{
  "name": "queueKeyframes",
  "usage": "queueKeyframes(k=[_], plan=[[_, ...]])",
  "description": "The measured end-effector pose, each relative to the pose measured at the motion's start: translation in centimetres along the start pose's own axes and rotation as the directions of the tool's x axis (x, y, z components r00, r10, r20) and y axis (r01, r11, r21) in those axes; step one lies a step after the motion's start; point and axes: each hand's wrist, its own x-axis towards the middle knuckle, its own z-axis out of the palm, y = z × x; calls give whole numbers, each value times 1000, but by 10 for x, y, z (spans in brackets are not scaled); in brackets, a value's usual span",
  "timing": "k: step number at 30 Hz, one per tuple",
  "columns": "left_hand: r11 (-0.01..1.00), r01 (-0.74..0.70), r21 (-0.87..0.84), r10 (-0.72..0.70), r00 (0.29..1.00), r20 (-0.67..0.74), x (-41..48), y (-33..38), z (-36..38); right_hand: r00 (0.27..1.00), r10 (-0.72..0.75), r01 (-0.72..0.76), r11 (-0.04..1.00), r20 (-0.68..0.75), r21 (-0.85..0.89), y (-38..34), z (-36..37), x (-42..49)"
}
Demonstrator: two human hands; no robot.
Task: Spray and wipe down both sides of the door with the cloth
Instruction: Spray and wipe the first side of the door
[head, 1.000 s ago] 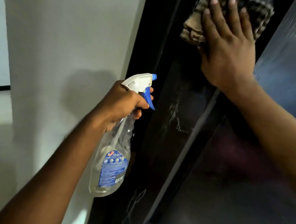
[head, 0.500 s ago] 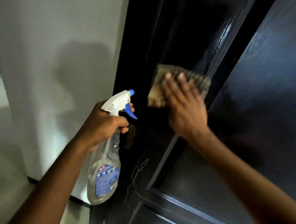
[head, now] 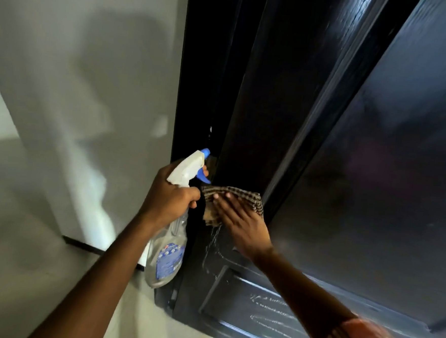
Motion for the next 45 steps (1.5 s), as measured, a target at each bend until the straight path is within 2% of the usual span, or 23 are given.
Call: queueKeyframes(k=[2,4,5,7,10,12,14,16,19,21,23,26,28,30,33,36,40,43,45], plan=[[999,38,12,-38,999,8,-5,-13,1,1000,6,-6,1000,17,-9,2,0,0],[998,68,7,-68,998,14,-9,-25,-1,990,88,-85,996,-108,37,16,-14,8],[997,78,4,-78,997,15,-10,-31,-3,965,160,-147,986,-206,79,27,-25,17],[995,98,20,-98,995,11,-11,-39,-5,871,316,-274,948,-377,161,52,-57,40],[990,127,52,-128,992,9,-16,-46,-6,760,456,-387,890,-463,243,79,-98,68],[986,150,69,-150,989,-5,-17,-52,-7,734,469,-401,883,-492,243,78,-97,72],[985,159,66,-158,987,-12,-18,-59,-7,763,441,-374,897,-473,235,60,-72,63],[983,174,51,-173,985,-20,-17,-65,-6,837,372,-306,926,-402,220,27,-32,41],[982,177,59,-177,984,-6,-15,-86,-4,956,169,-131,977,-240,167,-28,42,-6],[982,163,91,-163,987,-9,-13,-110,-2,992,80,-69,992,-97,110,-60,80,-30],[981,147,128,-144,989,-34,-14,-136,2,997,69,-65,995,-45,78,-75,99,-40],[986,102,130,-96,994,-51,-29,-163,12,984,86,-75,994,-153,75,-75,104,-42],[989,63,137,-55,997,-59,-33,-178,17,936,208,-182,977,-285,113,-59,86,-26],[992,-3,127,13,997,-78,-39,-198,21,849,343,-292,938,-402,185,-41,59,-6],[988,-46,145,62,992,-112,-44,-233,22,799,380,-335,925,-466,180,-24,36,18],[984,-113,137,131,983,-128,-54,-276,21,836,273,-263,961,-476,88,-56,78,-1],[977,-154,145,179,968,-178,-71,-331,24,924,84,-91,996,-372,-1,-146,182,-64],[966,-171,194,211,955,-206,-91,-369,33,950,60,-73,997,-306,-33,-174,216,-78],[967,-174,188,213,954,-210,-105,-389,37,936,102,-124,991,-338,-42,-166,205,-69]])
